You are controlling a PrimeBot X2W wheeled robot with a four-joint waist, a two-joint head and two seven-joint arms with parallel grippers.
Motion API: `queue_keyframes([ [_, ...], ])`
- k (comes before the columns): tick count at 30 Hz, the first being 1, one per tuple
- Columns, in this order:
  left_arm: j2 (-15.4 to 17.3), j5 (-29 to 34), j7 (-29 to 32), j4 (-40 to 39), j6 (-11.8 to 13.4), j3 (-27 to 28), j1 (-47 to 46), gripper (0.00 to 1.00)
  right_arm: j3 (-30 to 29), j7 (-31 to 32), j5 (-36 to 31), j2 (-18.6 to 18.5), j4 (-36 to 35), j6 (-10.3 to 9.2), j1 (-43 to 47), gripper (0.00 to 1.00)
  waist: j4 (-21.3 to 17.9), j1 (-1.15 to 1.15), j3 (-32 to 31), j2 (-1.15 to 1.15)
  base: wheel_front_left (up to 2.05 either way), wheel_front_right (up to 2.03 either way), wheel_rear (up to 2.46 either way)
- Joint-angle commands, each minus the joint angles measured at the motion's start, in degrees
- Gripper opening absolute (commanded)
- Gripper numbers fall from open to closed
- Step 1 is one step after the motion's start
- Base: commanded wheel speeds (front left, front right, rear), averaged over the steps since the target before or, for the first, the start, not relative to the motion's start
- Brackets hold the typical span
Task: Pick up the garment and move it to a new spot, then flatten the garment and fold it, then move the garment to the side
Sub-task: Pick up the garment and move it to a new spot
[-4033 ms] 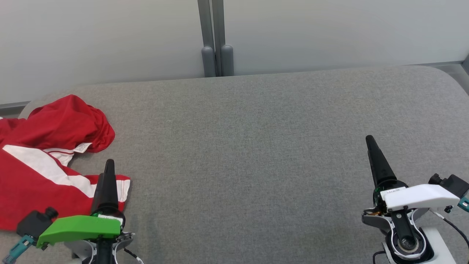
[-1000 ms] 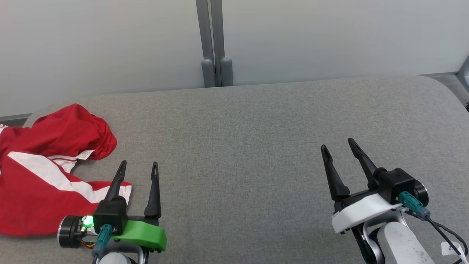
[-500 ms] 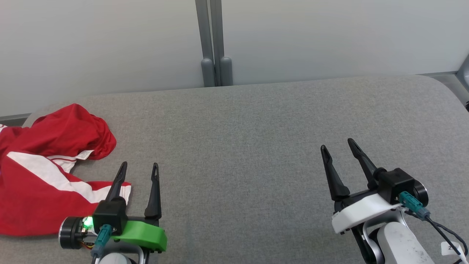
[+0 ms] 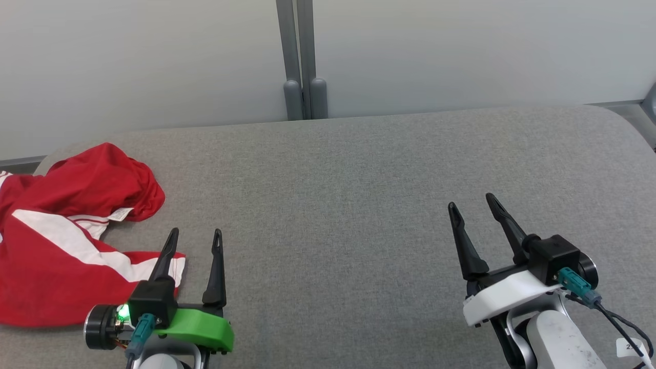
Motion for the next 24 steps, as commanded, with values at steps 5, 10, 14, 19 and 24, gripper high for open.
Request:
queue_keyframes([
  [5,-0.01,-0.63,-0.2,0.5,0.34,0.66,-0.76,1.0,0.09,-0.19,0.44,0.21,-0.44,0.0,0.48,1.0,1.05,0.0,0.14,0.0,0.0,0.0,0.0],
  [10,-0.09,-1.63,-0.2,0.9,0.49,1.1,-1.16,1.0,1.01,-0.18,1.68,0.15,-1.32,0.0,0.6,1.0,3.94,0.0,0.29,0.0,0.0,0.0,0.0],
  [14,-0.11,-2.22,-0.19,1.12,0.52,1.77,-1.07,1.0,2.0,-0.18,2.26,-0.14,-1.41,0.0,0.54,1.0,7.5,0.0,0.36,0.0,0.0,0.0,0.0],
  [19,-0.02,-2.92,-0.19,1.26,0.67,3.25,-0.84,1.0,2.75,-0.18,3.12,0.05,-1.72,0.0,0.61,1.0,12.17,0.0,0.54,0.0,0.0,0.0,0.0],
  [24,0.26,-3.27,-0.2,1.18,0.56,4.69,-0.48,1.0,3.23,-0.18,4.08,0.37,-2.18,0.0,0.27,1.0,17.26,0.0,0.96,0.0,0.0,0.0,0.0],
])
